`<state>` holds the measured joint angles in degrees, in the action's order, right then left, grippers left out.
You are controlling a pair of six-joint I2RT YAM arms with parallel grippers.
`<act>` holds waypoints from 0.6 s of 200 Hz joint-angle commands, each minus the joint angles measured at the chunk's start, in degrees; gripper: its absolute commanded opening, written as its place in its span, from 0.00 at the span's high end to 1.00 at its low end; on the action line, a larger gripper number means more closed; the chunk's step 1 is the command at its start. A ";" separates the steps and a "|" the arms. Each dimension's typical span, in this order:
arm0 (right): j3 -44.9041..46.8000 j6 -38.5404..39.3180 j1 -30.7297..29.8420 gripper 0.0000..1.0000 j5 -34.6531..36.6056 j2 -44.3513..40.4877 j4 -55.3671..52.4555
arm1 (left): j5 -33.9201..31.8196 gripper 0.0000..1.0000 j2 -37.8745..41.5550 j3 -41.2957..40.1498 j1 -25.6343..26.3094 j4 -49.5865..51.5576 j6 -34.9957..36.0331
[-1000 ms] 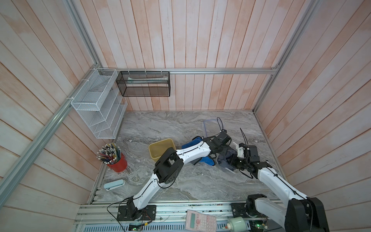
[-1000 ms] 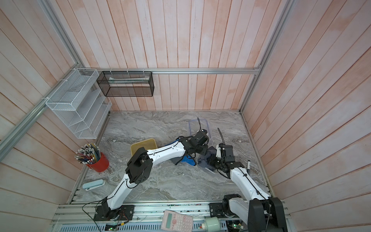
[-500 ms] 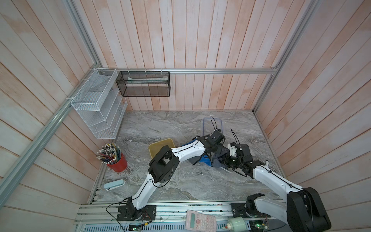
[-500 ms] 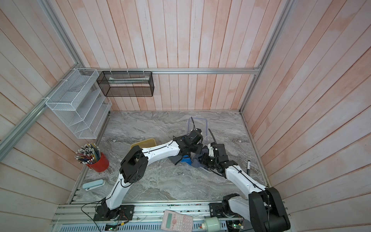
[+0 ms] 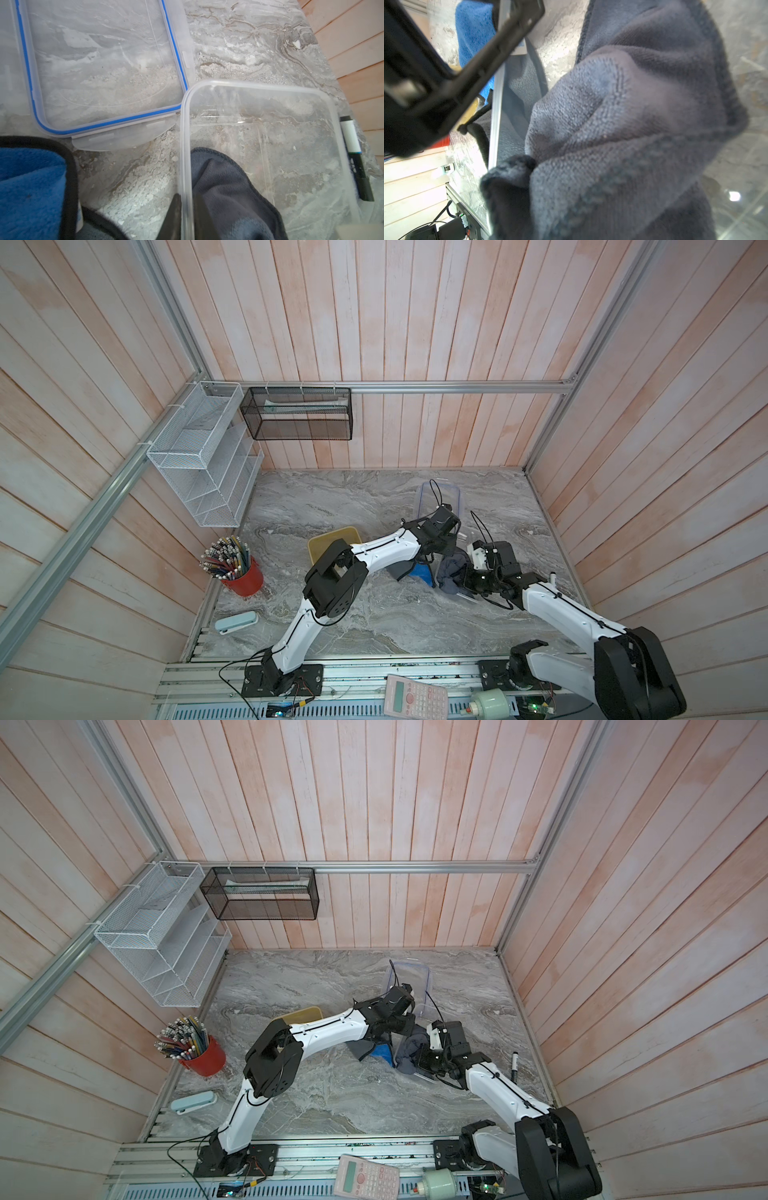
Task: Wipe the insides of the lunch boxes
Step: Wipe the dirt inside the lunch box.
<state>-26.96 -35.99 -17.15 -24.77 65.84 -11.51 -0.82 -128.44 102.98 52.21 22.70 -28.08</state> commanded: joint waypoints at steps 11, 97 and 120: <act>1.78 1.45 -0.16 0.99 1.86 0.52 -7.32 | -0.35 0.86 -0.16 -0.76 -0.89 -0.62 0.62; -7.55 4.07 -1.66 1.00 14.98 2.32 -17.15 | -1.14 1.00 0.03 -0.75 -1.01 -1.07 0.50; -10.70 5.36 -3.84 1.00 22.22 5.92 -19.86 | -0.72 1.00 0.52 -1.55 -0.95 -2.30 0.15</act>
<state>-34.61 -32.69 -19.31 -12.49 68.60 -24.56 -0.69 -128.44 102.61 51.90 22.39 -28.51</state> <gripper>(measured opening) 0.149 0.054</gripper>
